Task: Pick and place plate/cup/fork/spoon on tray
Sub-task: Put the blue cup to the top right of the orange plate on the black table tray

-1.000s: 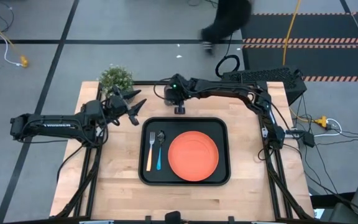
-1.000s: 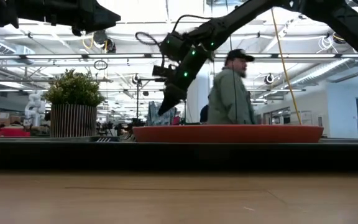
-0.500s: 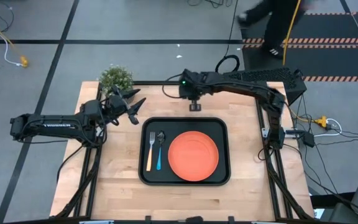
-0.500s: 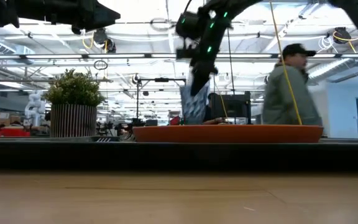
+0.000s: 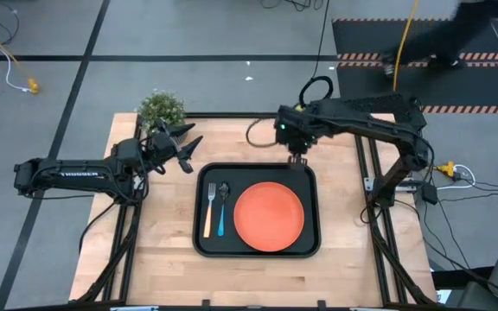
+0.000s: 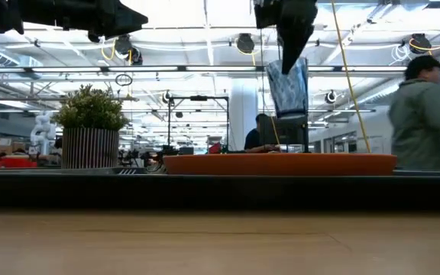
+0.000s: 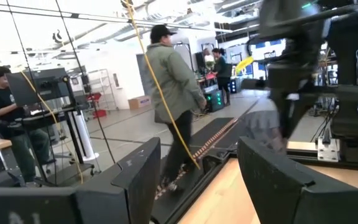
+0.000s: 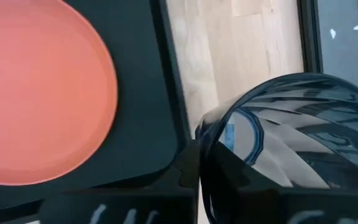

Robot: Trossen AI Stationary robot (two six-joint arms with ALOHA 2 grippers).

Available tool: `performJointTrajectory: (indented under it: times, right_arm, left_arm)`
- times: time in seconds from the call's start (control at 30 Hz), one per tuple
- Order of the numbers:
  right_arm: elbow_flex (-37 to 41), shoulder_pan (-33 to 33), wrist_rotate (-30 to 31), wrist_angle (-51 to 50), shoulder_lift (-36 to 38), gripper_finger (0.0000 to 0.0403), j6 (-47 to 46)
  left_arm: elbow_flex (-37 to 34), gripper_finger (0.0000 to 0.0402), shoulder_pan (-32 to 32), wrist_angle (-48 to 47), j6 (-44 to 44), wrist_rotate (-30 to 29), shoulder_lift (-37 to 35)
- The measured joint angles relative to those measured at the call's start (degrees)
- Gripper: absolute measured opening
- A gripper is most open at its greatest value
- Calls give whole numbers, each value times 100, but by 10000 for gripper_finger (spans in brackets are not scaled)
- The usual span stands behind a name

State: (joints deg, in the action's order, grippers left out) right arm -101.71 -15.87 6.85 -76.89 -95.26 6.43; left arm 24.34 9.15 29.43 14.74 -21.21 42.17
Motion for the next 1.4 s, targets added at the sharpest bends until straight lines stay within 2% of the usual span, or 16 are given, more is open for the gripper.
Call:
performJointTrajectory:
  times: [0.17,0.47,0.63,0.87,1.07,1.4]
  right_arm:
    - [0,567,384,-201,151,0,-652]
    - [264,1080,367,-317,185,0,-2170]
    - [984,1214,361,-156,476,0,-2618]
    - [2473,1222,205,1089,1398,0,-3361]
    - [3269,1223,191,1899,1830,0,-3718]
    - [3442,1223,43,2226,1392,0,-3608]
  left_arm:
    - [0,216,-22,28,-48,2,-35]
    - [2,216,-145,-198,-92,4,-310]
    - [2,216,-228,-493,-112,4,-688]
    - [2,216,-335,-572,-170,7,-903]
    - [2,216,-334,-572,-159,9,-879]
    - [2,216,-334,-572,-146,9,-876]
